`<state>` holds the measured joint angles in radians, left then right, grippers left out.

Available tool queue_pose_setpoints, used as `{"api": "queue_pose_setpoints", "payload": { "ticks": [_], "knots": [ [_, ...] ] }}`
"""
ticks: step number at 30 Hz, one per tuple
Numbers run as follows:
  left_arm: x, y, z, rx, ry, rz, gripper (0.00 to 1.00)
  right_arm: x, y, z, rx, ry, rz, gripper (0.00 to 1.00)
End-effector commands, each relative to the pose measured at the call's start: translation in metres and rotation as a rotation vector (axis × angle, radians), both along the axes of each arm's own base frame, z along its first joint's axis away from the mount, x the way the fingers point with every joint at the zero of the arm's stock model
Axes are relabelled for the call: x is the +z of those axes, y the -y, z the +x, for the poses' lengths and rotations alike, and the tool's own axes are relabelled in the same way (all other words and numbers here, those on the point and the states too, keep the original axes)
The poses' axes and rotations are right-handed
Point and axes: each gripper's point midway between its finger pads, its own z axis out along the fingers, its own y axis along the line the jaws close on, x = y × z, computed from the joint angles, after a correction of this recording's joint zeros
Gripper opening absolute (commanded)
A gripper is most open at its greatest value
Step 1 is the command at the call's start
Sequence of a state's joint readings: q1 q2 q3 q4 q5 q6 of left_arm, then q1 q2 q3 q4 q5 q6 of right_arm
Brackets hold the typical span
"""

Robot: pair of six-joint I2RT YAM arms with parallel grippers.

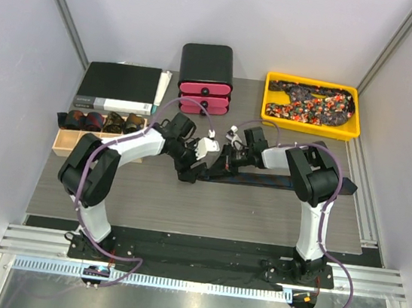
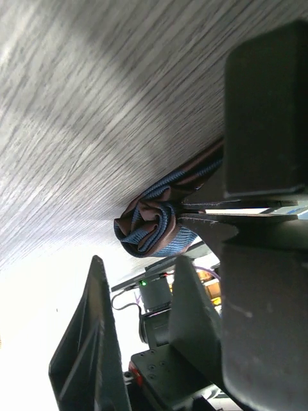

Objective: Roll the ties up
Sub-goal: Roll the tie at the center of the board.

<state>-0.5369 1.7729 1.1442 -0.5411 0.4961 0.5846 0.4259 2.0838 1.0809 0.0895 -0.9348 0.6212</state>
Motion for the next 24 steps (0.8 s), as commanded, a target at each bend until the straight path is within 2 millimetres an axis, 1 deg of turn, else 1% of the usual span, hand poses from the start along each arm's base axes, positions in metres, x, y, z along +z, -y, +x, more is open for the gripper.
{"api": "queue_pose_setpoints", "payload": {
  "ticks": [1,2,3,4,5,6,7,8,9,10,11,13,14,15,16,17,18,19,20,23,24],
  "knots": [
    [0.039,0.034,0.025,0.069,0.063,-0.223,0.73,-0.053,0.024,-0.017,-0.005,-0.059,-0.147,0.01],
    [0.047,0.037,0.024,0.085,0.040,-0.260,0.73,-0.055,0.024,-0.020,0.008,-0.064,-0.140,0.01],
    [0.049,0.037,0.018,0.107,0.007,-0.288,0.73,-0.056,0.025,-0.021,0.016,-0.070,-0.142,0.01],
    [0.072,0.045,0.021,0.137,0.032,-0.374,0.73,-0.057,0.027,-0.023,0.027,-0.064,-0.142,0.01],
    [0.080,0.047,0.018,0.154,0.039,-0.417,0.73,-0.055,0.029,-0.024,0.027,-0.065,-0.142,0.01],
    [0.066,0.041,0.003,0.177,0.017,-0.429,0.74,-0.054,0.031,-0.027,0.031,-0.071,-0.140,0.01],
    [0.069,0.040,0.000,0.198,0.038,-0.462,0.75,-0.055,0.034,-0.031,0.033,-0.082,-0.147,0.01],
    [0.094,0.041,0.010,0.243,0.136,-0.539,0.77,-0.056,0.037,-0.032,0.034,-0.081,-0.148,0.01],
    [0.079,0.033,0.003,0.286,0.121,-0.523,0.78,-0.055,0.039,-0.037,0.038,-0.096,-0.147,0.01],
    [0.080,0.031,0.006,0.348,0.109,-0.535,0.79,-0.056,0.040,-0.038,0.039,-0.098,-0.149,0.01],
    [0.079,0.031,0.011,0.494,0.015,-0.546,0.80,-0.055,0.041,-0.039,0.039,-0.101,-0.146,0.01],
    [0.084,0.039,0.007,0.587,-0.137,-0.594,0.79,-0.055,0.043,-0.042,0.035,-0.115,-0.147,0.01],
    [0.089,0.045,0.004,0.684,-0.241,-0.655,0.79,-0.055,0.043,-0.043,0.031,-0.125,-0.145,0.01],
    [0.086,0.047,0.009,0.763,-0.249,-0.674,0.79,-0.053,0.043,-0.045,0.024,-0.120,-0.140,0.01],
    [0.085,0.048,0.009,0.808,-0.274,-0.692,0.79,-0.052,0.043,-0.046,0.019,-0.122,-0.132,0.01],
    [0.076,0.048,0.007,0.862,-0.318,-0.692,0.79,-0.051,0.042,-0.046,0.016,-0.120,-0.128,0.01],
    [0.067,0.048,0.012,0.957,-0.370,-0.700,0.79,-0.052,0.042,-0.047,0.005,-0.129,-0.124,0.01],
    [0.060,0.047,0.012,1.005,-0.406,-0.702,0.79,-0.053,0.042,-0.048,0.003,-0.141,-0.123,0.01],
    [0.051,0.044,0.008,1.035,-0.431,-0.699,0.78,-0.054,0.041,-0.045,-0.001,-0.125,-0.115,0.01],
    [0.041,0.042,0.004,1.028,-0.423,-0.673,0.77,-0.057,0.041,-0.044,-0.013,-0.135,-0.113,0.01],
    [0.039,0.039,0.003,1.000,-0.395,-0.662,0.77,-0.058,0.040,-0.043,-0.018,-0.128,-0.105,0.01]
  ]
}}
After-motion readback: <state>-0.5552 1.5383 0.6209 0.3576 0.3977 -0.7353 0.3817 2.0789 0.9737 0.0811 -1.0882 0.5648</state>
